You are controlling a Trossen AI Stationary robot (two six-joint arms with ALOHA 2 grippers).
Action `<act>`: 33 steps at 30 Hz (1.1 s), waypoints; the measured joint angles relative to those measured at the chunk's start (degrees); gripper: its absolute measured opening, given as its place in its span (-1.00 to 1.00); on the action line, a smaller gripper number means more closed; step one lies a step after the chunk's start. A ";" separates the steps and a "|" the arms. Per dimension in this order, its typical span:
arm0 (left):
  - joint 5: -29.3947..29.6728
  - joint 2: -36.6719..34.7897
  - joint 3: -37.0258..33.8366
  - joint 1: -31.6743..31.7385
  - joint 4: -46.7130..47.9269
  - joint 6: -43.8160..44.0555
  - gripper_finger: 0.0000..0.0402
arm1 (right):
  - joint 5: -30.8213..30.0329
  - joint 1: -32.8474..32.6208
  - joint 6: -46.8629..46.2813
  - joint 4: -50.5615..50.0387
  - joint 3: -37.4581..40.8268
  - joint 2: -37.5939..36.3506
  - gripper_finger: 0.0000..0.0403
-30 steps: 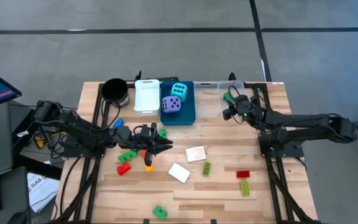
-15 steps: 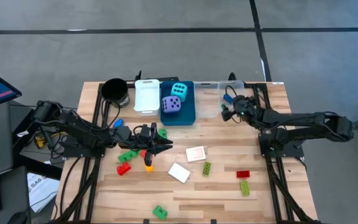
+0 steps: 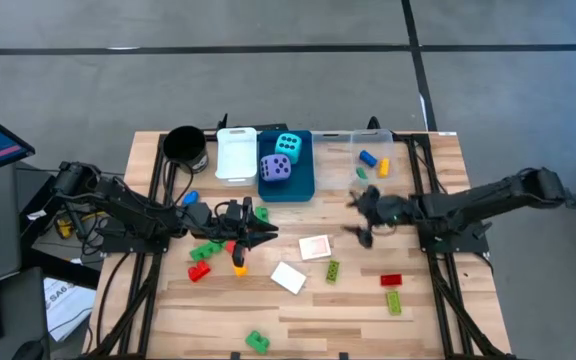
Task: Pick & Place Toys
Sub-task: Put the top small yellow and green game piece into the right transparent bin
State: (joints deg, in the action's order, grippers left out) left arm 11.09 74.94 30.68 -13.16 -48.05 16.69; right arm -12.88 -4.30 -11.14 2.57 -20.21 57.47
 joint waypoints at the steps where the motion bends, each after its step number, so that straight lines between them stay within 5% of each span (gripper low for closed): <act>1: 0.00 0.00 0.00 0.08 0.00 0.00 -0.62 | 1.05 -2.32 0.42 0.08 0.00 0.00 0.69; 9: 0.00 0.00 0.00 0.12 0.16 -0.04 -0.62 | 2.75 -19.63 -2.08 1.49 0.00 0.00 0.65; 15: 0.00 0.01 0.00 0.08 0.02 -0.44 -0.62 | 2.50 -26.72 -2.84 4.94 0.00 0.00 0.65; 23: 0.00 0.01 0.00 0.08 0.00 -1.25 -0.62 | 1.27 -28.19 7.30 9.37 0.01 3.90 0.64; 33: 0.00 0.04 0.00 0.05 0.02 -1.03 -0.62 | 0.81 -26.47 16.71 12.84 -5.78 22.86 0.60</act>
State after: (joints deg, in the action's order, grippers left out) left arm 11.09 74.98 30.68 -13.10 -48.03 15.65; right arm -12.08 -30.78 5.58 15.40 -25.99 80.33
